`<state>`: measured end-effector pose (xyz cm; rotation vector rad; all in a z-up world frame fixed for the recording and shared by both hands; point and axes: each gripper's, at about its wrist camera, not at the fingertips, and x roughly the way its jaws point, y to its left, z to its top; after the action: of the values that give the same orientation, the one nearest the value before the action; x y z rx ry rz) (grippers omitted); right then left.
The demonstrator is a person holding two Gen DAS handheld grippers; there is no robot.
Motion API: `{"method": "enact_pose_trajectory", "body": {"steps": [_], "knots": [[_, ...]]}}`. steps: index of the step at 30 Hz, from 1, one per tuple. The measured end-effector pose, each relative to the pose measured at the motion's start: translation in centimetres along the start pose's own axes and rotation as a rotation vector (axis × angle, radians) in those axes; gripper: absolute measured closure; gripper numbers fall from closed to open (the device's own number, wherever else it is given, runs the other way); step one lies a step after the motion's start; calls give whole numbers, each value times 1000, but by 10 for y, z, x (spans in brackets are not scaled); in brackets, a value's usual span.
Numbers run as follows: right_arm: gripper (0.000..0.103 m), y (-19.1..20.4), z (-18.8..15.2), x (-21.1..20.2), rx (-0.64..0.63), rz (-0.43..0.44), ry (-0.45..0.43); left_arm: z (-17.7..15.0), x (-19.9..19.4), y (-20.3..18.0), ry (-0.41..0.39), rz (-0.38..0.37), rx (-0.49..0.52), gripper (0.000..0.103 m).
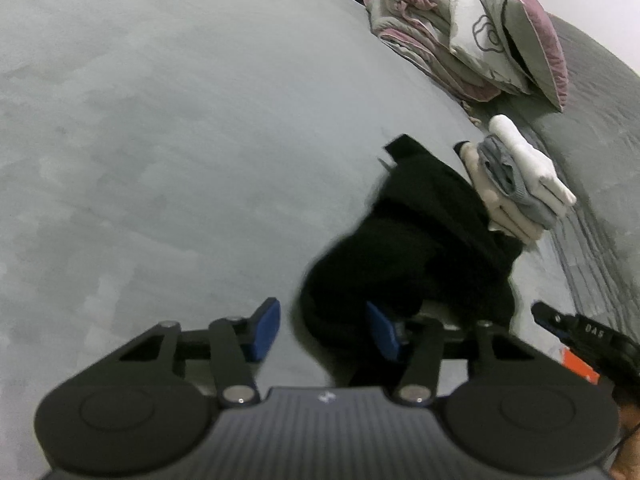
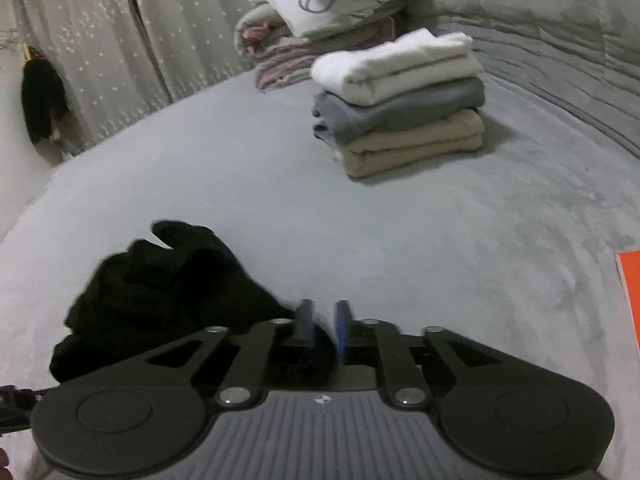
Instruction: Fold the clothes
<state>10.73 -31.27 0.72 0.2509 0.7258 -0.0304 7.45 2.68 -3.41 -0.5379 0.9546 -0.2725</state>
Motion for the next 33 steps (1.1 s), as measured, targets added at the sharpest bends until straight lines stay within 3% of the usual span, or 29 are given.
{"method": "enact_pose_trajectory", "body": {"steps": [1, 2, 8, 15, 27, 33], "knots": [[62, 4, 1, -2, -5, 6, -12, -1, 1, -1, 1, -5, 0, 60], [61, 8, 1, -4, -11, 14, -23, -2, 3, -2, 1, -8, 4, 61], [60, 44, 1, -8, -55, 116, -28, -8, 4, -10, -21, 10, 42, 62], [56, 97, -8, 6, -133, 182, 16, -10, 4, -9, -34, 4, 15, 60], [49, 138, -22, 43, -195, 187, 97, -7, 7, -4, -23, -19, -14, 57], [50, 145, -25, 60, -232, 153, 120, -5, 9, -3, -14, -43, -22, 50]]}}
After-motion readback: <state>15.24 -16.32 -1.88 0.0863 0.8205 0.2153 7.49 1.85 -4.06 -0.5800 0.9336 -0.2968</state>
